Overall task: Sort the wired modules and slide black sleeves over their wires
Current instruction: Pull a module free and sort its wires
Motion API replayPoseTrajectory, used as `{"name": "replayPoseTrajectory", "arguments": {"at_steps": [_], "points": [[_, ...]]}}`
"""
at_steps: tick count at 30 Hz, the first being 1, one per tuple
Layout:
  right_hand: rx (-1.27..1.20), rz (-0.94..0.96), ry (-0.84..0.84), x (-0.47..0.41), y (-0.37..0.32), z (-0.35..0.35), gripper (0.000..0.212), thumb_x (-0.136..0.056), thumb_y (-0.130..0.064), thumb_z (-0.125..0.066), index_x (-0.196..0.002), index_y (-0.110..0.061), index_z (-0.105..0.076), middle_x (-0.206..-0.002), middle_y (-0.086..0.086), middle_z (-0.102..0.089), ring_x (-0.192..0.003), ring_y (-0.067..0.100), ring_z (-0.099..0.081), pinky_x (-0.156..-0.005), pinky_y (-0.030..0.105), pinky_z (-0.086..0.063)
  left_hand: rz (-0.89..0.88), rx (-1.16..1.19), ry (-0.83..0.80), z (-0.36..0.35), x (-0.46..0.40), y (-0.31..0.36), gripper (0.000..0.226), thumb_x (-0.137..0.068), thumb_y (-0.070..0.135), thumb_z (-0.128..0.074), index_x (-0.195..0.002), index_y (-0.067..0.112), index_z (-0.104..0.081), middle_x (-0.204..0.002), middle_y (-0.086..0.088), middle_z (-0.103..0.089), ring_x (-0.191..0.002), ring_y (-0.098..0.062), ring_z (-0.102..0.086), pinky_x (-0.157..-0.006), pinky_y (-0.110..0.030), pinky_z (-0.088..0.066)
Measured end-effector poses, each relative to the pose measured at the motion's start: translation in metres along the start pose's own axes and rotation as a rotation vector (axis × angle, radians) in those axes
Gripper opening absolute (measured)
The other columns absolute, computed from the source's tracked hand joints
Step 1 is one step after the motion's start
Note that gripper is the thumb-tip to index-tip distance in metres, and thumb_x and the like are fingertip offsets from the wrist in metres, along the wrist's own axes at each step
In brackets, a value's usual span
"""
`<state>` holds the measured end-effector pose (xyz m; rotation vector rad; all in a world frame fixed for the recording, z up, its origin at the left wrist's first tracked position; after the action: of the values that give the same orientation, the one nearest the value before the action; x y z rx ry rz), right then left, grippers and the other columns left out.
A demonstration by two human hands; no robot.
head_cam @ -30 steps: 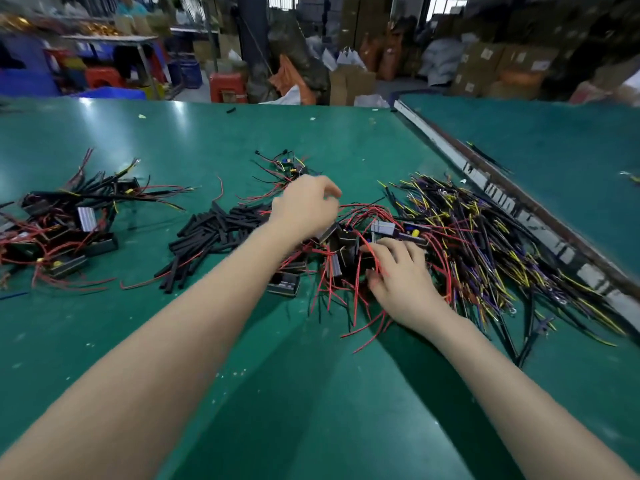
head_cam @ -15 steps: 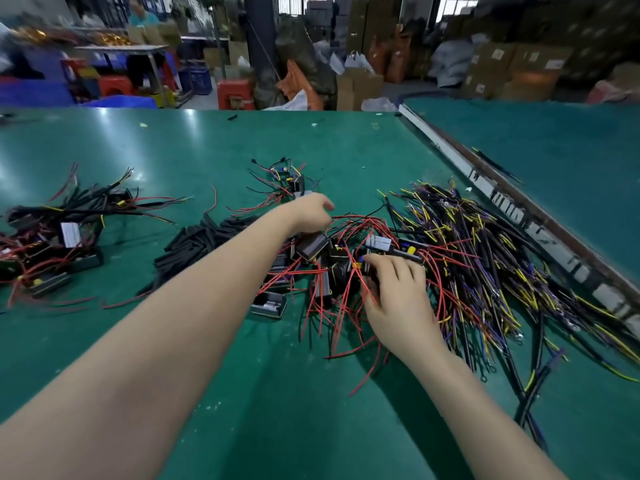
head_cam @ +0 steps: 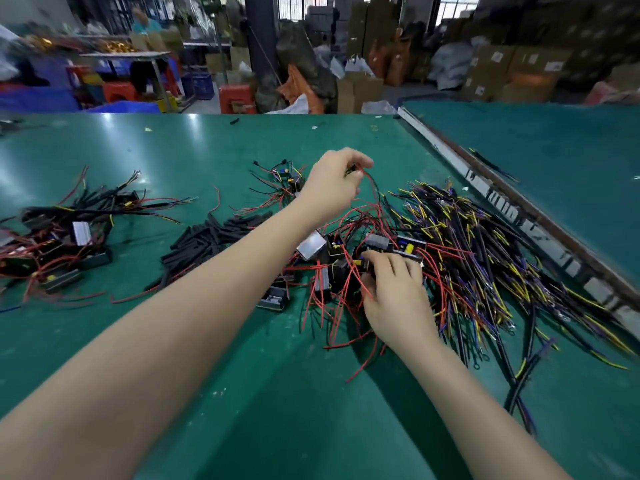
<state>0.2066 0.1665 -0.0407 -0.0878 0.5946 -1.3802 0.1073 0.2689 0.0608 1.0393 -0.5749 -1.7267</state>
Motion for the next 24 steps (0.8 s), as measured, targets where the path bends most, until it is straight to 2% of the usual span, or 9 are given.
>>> {"name": "replayPoseTrajectory", "arguments": {"at_steps": [4, 6, 10, 13, 15, 17, 20, 22, 24], "points": [[-0.08, 0.018, 0.0, 0.004, -0.002, 0.008, 0.042, -0.094, -0.008, -0.048, -0.136, -0.01, -0.047, -0.135, 0.01, -0.048, -0.123, 0.031, -0.044, -0.096, 0.038, -0.039, -0.013, 0.265, 0.071, 0.0, 0.001, 0.035, 0.016, -0.096, 0.0, -0.045, -0.095, 0.014, -0.054, -0.104, -0.004, -0.045, -0.085, -0.013, -0.052, -0.072, -0.025, -0.058], [-0.137, 0.048, 0.057, 0.007, -0.007, 0.024, 0.035, -0.093, -0.004, -0.049, -0.127, -0.009, -0.056, -0.129, 0.011, -0.052, -0.111, 0.032, -0.054, -0.087, 0.036, -0.042, -0.055, 0.309, 0.068, 0.001, 0.003, 0.051, 0.017, -0.095, -0.002, -0.045, -0.094, 0.012, -0.054, -0.102, -0.003, -0.044, -0.087, -0.014, -0.051, -0.073, -0.025, -0.058], [-0.342, 0.011, 0.231, 0.006, -0.006, 0.067, 0.021, -0.088, -0.004, -0.054, -0.1, -0.013, -0.068, -0.1, 0.007, -0.066, -0.09, 0.026, -0.065, -0.081, 0.034, -0.048, -0.092, 0.389, 0.072, 0.01, 0.011, 0.067, 0.017, -0.095, -0.004, -0.046, -0.096, 0.01, -0.055, -0.095, 0.002, -0.045, -0.085, -0.012, -0.05, -0.077, -0.026, -0.057], [-0.62, -0.164, 0.288, -0.012, 0.017, 0.084, 0.018, -0.09, -0.012, -0.054, -0.107, -0.018, -0.058, -0.103, 0.004, -0.064, -0.087, 0.025, -0.067, -0.075, 0.04, -0.056, -0.129, 0.449, 0.045, 0.015, 0.02, 0.077, 0.019, -0.093, -0.007, -0.046, -0.095, 0.009, -0.056, -0.09, 0.005, -0.047, -0.079, -0.009, -0.051, -0.078, -0.025, -0.057], [-0.482, -0.208, 0.283, -0.033, 0.027, 0.088, 0.032, -0.092, -0.022, -0.058, -0.122, -0.011, -0.053, -0.114, 0.008, -0.06, -0.104, 0.028, -0.059, -0.091, 0.038, -0.046, -0.155, 0.49, -0.003, 0.015, 0.029, 0.086, 0.019, -0.093, -0.008, -0.047, -0.093, 0.009, -0.056, -0.087, 0.004, -0.05, -0.08, -0.009, -0.053, -0.079, -0.025, -0.057], [-0.451, -0.219, 0.178, -0.053, 0.03, 0.079, 0.044, -0.095, -0.034, -0.056, -0.131, -0.01, -0.05, -0.117, 0.011, -0.057, -0.111, 0.027, -0.054, -0.092, 0.031, -0.041, -0.183, 0.528, -0.044, 0.016, 0.037, 0.094, 0.02, -0.093, -0.008, -0.048, -0.09, 0.01, -0.056, -0.086, 0.002, -0.052, -0.081, -0.01, -0.054, -0.079, -0.026, -0.057], [-0.449, -0.176, 0.085, -0.071, 0.027, 0.072, 0.032, -0.098, -0.039, -0.049, -0.117, -0.017, -0.063, -0.1, 0.006, -0.065, -0.094, 0.022, -0.058, -0.072, 0.026, -0.037, -0.224, 0.566, -0.084, 0.024, 0.044, 0.102, 0.02, -0.094, -0.006, -0.048, -0.089, 0.012, -0.055, -0.088, -0.001, -0.054, -0.085, -0.013, -0.056, -0.082, -0.03, -0.057], [-0.456, -0.108, 0.136, -0.076, 0.024, 0.086, 0.033, -0.099, -0.039, -0.047, -0.109, -0.015, -0.067, -0.096, 0.01, -0.069, -0.074, 0.018, -0.055, -0.064, 0.029, -0.035, -0.223, 0.603, -0.05, 0.037, 0.045, 0.1, 0.019, -0.094, -0.006, -0.048, -0.089, 0.012, -0.055, -0.087, -0.001, -0.054, -0.084, -0.011, -0.057, -0.082, -0.031, -0.057], [-0.364, -0.058, 0.208, -0.08, 0.018, 0.107, 0.039, -0.101, -0.041, -0.043, -0.098, -0.009, -0.066, -0.083, 0.012, -0.066, -0.07, 0.026, -0.052, -0.061, 0.036, -0.031, -0.183, 0.633, 0.025, 0.053, 0.044, 0.092, 0.02, -0.093, -0.004, -0.05, -0.089, 0.015, -0.057, -0.083, 0.001, -0.056, -0.079, -0.008, -0.057, -0.077, -0.028, -0.057]]}}
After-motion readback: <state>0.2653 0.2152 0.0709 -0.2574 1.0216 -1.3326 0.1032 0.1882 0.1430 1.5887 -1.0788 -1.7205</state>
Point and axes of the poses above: each hand's wrist, its own x-axis away from the middle knuckle, its own z-axis out of the back of the hand, y = z × x, the point moved 10 cm from there along -x, towards the middle knuckle
